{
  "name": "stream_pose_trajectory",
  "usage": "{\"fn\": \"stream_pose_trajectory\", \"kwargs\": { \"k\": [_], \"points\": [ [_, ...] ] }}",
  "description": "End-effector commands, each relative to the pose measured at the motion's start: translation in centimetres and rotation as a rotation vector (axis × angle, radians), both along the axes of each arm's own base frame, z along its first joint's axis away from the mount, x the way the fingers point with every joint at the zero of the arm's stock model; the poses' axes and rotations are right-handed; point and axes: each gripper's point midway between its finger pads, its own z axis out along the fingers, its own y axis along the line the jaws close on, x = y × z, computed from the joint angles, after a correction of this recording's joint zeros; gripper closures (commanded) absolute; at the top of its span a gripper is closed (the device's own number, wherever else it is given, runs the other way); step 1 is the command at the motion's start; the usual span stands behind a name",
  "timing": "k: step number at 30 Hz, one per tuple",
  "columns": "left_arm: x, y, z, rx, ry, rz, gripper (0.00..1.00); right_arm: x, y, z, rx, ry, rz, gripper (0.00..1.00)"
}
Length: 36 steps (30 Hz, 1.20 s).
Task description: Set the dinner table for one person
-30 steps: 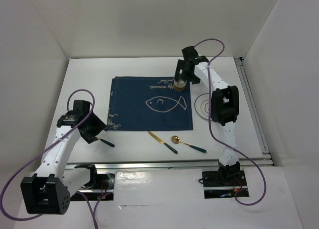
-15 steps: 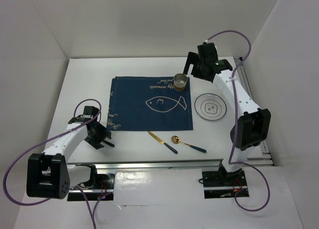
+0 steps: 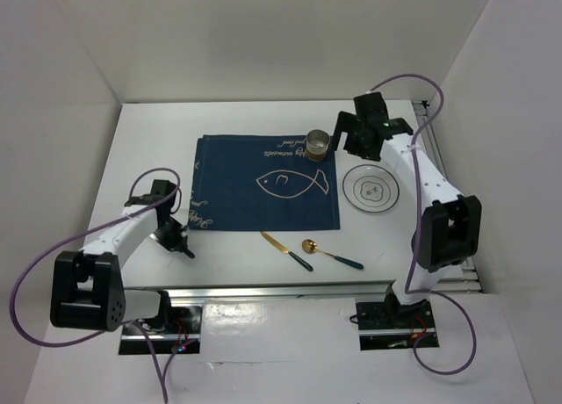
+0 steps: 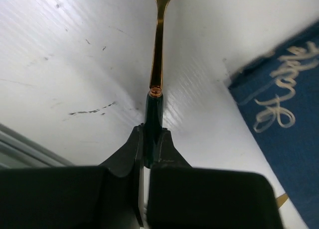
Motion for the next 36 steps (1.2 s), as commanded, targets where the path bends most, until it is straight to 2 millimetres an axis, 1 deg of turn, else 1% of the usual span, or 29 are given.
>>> {"fn": "stream_pose_trajectory", "kwargs": {
  "k": [1, 2, 3, 4, 5, 6, 7, 8, 9, 10, 12, 13, 14, 16, 17, 18, 20, 23, 24, 25, 27, 29, 30, 31, 32, 33, 34, 35, 36],
  "points": [
    [1.8, 1.6, 4.2, 0.107, -0.106, -0.088, 1.00, -1.9, -1.9, 1.1, 0.056, -0.015, -0.027, 0.00],
    [2.6, 1.4, 5.5, 0.117, -0.156, -0.141, 1.00, -2.4, -2.1, 1.7, 0.073, -0.035, -0.026, 0.00],
    [3.1, 1.2, 6.1, 0.142, -0.173, -0.252, 1.00, -3.0, -1.9, 1.5, 0.111, -0.021, -0.004, 0.00],
    [4.4, 0.6, 7.5, 0.140, -0.225, -0.321, 1.00, -3.5, -3.3, 0.8, 0.128, -0.003, -0.032, 0.00],
    [5.3, -0.3, 8.5, 0.138, -0.265, -0.406, 1.00, -4.0, -3.8, 1.6, 0.144, -0.021, -0.039, 0.00],
    [5.5, -0.9, 8.2, 0.132, -0.225, -0.503, 1.00, -4.4, -4.4, 1.5, 0.155, -0.019, -0.050, 0.00],
    [7.1, -1.5, 9.7, 0.144, -0.254, -0.550, 1.00, -5.0, -5.6, 0.7, 0.169, -0.001, -0.078, 0.00],
    [7.6, -2.4, 10.1, 0.162, -0.241, -0.609, 1.00, -5.8, -6.2, 0.8, 0.180, 0.001, -0.106, 0.00],
    [7.9, -2.6, 9.2, 0.186, -0.176, -0.645, 1.00, -6.2, -6.7, 0.6, 0.189, 0.005, -0.132, 0.00],
    [9.4, -3.8, 10.5, 0.214, -0.209, -0.691, 1.00, -7.4, -8.1, -1.1, 0.170, 0.051, -0.201, 0.00],
    [10.8, -4.7, 10.5, 0.222, -0.202, -0.743, 1.00, -9.2, -9.6, -1.7, 0.184, 0.071, -0.301, 0.00],
    [11.9, -5.5, 9.4, 0.218, -0.180, -0.782, 1.00, -9.9, -10.4, -2.2, 0.187, 0.083, -0.344, 0.00],
    [13.1, -6.5, 9.9, 0.221, -0.188, -0.812, 1.00, -11.2, -12.0, -3.4, 0.194, 0.114, -0.412, 0.00],
    [14.2, -7.1, 9.0, 0.245, -0.135, -0.849, 1.00, -12.5, -13.6, -3.4, 0.214, 0.106, -0.470, 0.00],
    [14.9, -7.4, 7.6, 0.252, -0.068, -0.875, 1.00, -13.4, -14.8, -4.1, 0.252, 0.121, -0.524, 0.00],
    [15.0, -7.9, 6.9, 0.264, -0.036, -0.893, 1.00, -14.1, -15.3, -4.4, 0.264, 0.130, -0.547, 0.00],
    [16.0, -8.2, 5.3, 0.288, 0.006, -0.902, 1.00, -15.2, -15.7, -5.0, 0.328, 0.133, -0.607, 0.00],
    [16.8, -8.5, 3.8, 0.289, 0.039, -0.918, 1.00, -15.9, -15.2, -5.1, 0.389, 0.116, -0.627, 0.00],
    [17.0, -8.6, 3.6, 0.288, 0.048, -0.919, 1.00, -16.3, -14.8, -5.8, 0.400, 0.127, -0.621, 0.00],
    [16.9, -8.5, 2.4, 0.285, 0.081, -0.923, 1.00, -16.2, -14.8, -5.8, 0.406, 0.114, -0.627, 0.00],
    [17.4, -8.7, 2.0, 0.284, 0.084, -0.924, 1.00, -16.7, -14.7, -7.0, 0.424, 0.136, -0.646, 0.00],
    [17.5, -8.8, 0.8, 0.280, 0.109, -0.917, 1.00, -16.4, -14.5, -7.5, 0.441, 0.124, -0.643, 0.00],
    [17.8, -8.9, 1.1, 0.281, 0.100, -0.915, 1.00, -16.4, -13.9, -8.1, 0.466, 0.130, -0.625, 0.03],
    [17.4, -8.9, 0.5, 0.269, 0.125, -0.921, 0.81, -16.4, -13.9, -8.3, 0.465, 0.118, -0.622, 0.06],
    [17.3, -9.1, 0.4, 0.255, 0.124, -0.923, 0.67, -15.8, -13.7, -7.8, 0.485, 0.065, -0.607, 0.09],
    [17.6, -9.3, 0.6, 0.254, 0.113, -0.914, 0.56, -15.7, -13.8, -7.8, 0.483, 0.040, -0.601, 0.11],
    [17.3, -9.2, 0.6, 0.254, 0.122, -0.914, 0.47, -16.2, -13.3, -8.7, 0.494, 0.046, -0.593, 0.11],
    [17.3, -9.6, 1.1, 0.256, 0.107, -0.922, 0.33, -15.6, -13.2, -8.4, 0.513, 0.012, -0.577, 0.12],
    [17.4, -9.6, 1.7, 0.257, 0.092, -0.920, 0.27, -15.6, -13.0, -8.6, 0.520, 0.011, -0.570, 0.12]
  ]
}}
